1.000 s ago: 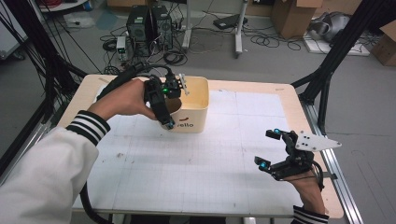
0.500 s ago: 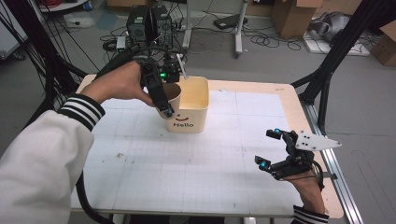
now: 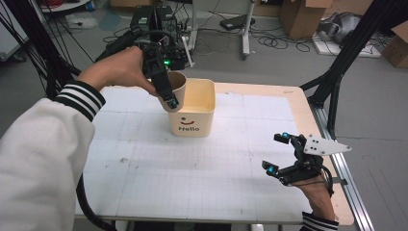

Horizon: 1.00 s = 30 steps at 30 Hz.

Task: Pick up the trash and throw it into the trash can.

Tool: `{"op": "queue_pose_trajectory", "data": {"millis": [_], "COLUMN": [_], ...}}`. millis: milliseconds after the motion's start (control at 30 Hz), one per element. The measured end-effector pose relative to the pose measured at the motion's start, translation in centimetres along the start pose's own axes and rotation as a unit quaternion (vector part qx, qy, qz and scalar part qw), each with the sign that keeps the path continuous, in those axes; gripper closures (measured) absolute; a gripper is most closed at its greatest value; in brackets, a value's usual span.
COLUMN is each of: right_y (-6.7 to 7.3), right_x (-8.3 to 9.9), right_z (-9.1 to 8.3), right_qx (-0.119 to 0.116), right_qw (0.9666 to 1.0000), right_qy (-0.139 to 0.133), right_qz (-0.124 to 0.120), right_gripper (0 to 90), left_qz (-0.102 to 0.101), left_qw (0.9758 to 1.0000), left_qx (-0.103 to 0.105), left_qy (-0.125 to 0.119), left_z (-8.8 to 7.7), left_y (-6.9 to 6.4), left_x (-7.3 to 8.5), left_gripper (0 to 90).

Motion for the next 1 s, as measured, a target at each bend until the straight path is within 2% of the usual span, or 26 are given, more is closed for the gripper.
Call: {"op": "queue_pose_trajectory", "data": {"millis": [433, 833, 1000], "right_y": [0.0, -0.1, -0.1], "right_x": [0.0, 0.1, 0.1], "right_z": [0.2, 0.0, 0.1], "right_qx": [-0.001, 0.002, 0.001], "right_qw": [1.0, 1.0, 1.0], "right_qy": [0.005, 0.002, 0.003], "right_qz": [-0.003, 0.002, 0.003], "right_gripper": [0.2, 0.2, 0.2], "left_qz": [-0.009, -0.036, -0.045], "left_qw": [0.9999, 0.9991, 0.9988], "left_qx": [-0.006, -0.013, -0.019], "left_qy": [-0.003, -0.015, -0.01], "left_z": [0.0, 0.8, 0.9], "left_y": [1.3, 3.0, 3.8], "left_x": [-1.0, -2.9, -3.7], "left_gripper": [34.1, 33.8, 33.8]}}
Point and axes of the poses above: each handheld gripper's, and its own axes: z roughly forward along the jaws, x roughly out of its underside, y roughly to its left, the point moved 2 cm from there along z, roughly forward along the jaws, and after that the axes turned 14 degrees about -z, right-handed, at the moved point
